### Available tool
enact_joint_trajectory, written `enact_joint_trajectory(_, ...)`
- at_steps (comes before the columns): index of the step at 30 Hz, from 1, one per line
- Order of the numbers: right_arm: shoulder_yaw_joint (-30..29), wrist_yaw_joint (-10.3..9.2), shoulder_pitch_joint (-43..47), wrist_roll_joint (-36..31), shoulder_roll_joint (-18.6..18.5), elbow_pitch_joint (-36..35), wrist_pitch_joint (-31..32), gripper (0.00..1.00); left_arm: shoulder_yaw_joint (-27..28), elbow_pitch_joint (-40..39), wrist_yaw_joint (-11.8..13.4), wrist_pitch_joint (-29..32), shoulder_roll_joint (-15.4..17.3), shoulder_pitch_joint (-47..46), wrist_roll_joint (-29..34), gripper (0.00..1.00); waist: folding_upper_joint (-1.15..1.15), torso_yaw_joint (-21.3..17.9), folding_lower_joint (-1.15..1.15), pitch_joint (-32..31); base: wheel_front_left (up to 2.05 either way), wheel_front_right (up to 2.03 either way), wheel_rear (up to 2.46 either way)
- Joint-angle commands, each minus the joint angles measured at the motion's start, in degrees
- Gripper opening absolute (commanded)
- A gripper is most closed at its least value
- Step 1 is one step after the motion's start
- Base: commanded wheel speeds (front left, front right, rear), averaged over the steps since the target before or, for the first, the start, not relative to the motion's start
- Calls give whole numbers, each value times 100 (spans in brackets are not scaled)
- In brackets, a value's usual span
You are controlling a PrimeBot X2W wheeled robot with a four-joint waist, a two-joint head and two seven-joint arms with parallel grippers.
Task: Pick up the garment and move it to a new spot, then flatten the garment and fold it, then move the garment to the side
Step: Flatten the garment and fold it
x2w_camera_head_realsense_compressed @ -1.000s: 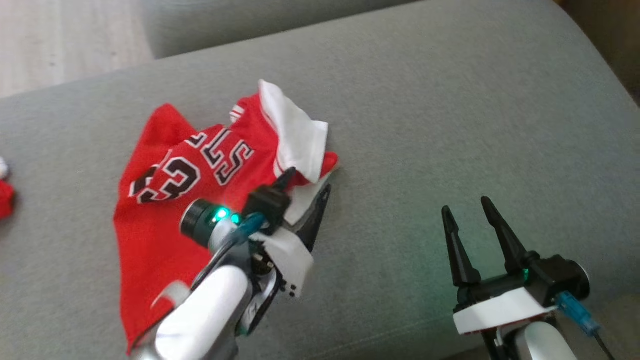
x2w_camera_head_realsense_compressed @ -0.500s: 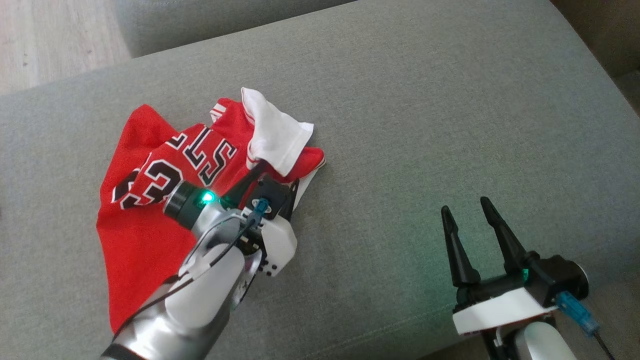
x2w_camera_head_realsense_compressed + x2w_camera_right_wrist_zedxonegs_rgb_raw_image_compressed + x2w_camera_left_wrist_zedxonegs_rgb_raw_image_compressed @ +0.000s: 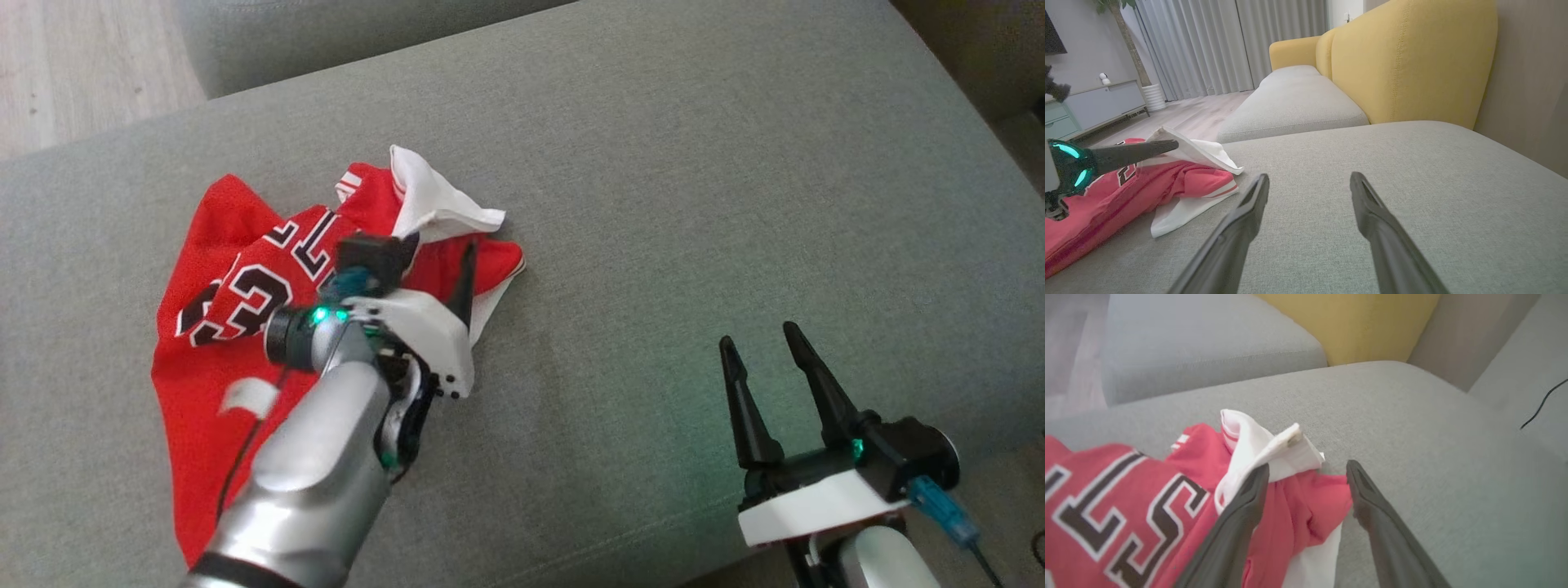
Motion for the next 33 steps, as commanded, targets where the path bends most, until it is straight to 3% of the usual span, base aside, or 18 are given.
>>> enact_joint_trajectory(1, 112, -4, -253, 46, -17, -163, -62, 100, 300, -224, -84, 30, 23, -21, -378, 100, 0, -2, 0, -7, 0, 0, 0)
enact_joint_trajectory(6, 85, -4, -215, 46, -17, -160, -62, 100, 321, -512, -185, 215, 1, 248, -1421, 100, 0, 17, 0, -29, 0, 0, 0)
enact_joint_trajectory(14, 88, -4, -215, 63, -17, -163, -62, 100, 104, -1114, 83, 280, -2, 528, -3157, 100, 0, 65, 0, -44, 0, 0, 0)
enact_joint_trajectory(20, 113, -4, -239, 57, -17, -160, -62, 100, -28, -1017, 320, 45, -2, 288, -3485, 100, 0, 71, 0, -20, 0, 0, 0)
enact_joint_trajectory(26, 127, -4, -248, 63, -17, -154, -62, 100, -96, -787, 355, -192, -2, 67, -3700, 100, 0, 7, 0, -32, 0, 0, 0)
enact_joint_trajectory(27, 123, -4, -242, 61, -17, -153, -62, 100, -118, -761, 359, -217, -2, 40, -3734, 94, 0, -1, 0, -34, 0, 0, 0)
enact_joint_trajectory(28, 119, -4, -237, 60, -17, -153, -62, 100, -144, -728, 361, -234, -2, 9, -3758, 81, 0, -9, 0, -34, 0, 0, 0)
enact_joint_trajectory(29, 118, -4, -234, 60, -17, -153, -62, 100, -168, -684, 363, -241, -2, -20, -3785, 62, 0, -15, 0, -32, 0, 0, 0)
enact_joint_trajectory(30, 118, -4, -234, 60, -17, -153, -62, 100, -197, -621, 368, -234, -2, -48, -3803, 38, 0, -21, 0, -32, 0, 0, 0)
enact_joint_trajectory(31, 121, -4, -235, 61, -17, -152, -62, 100, -221, -552, 375, -252, -2, -82, -3801, 0, 0, -27, 0, -30, 0, 0, 0)
enact_joint_trajectory(33, 126, -4, -237, 65, -17, -149, -62, 100, -262, -433, 350, -297, -2, -134, -3825, 0, 0, -40, 0, -27, 0, 0, 0)
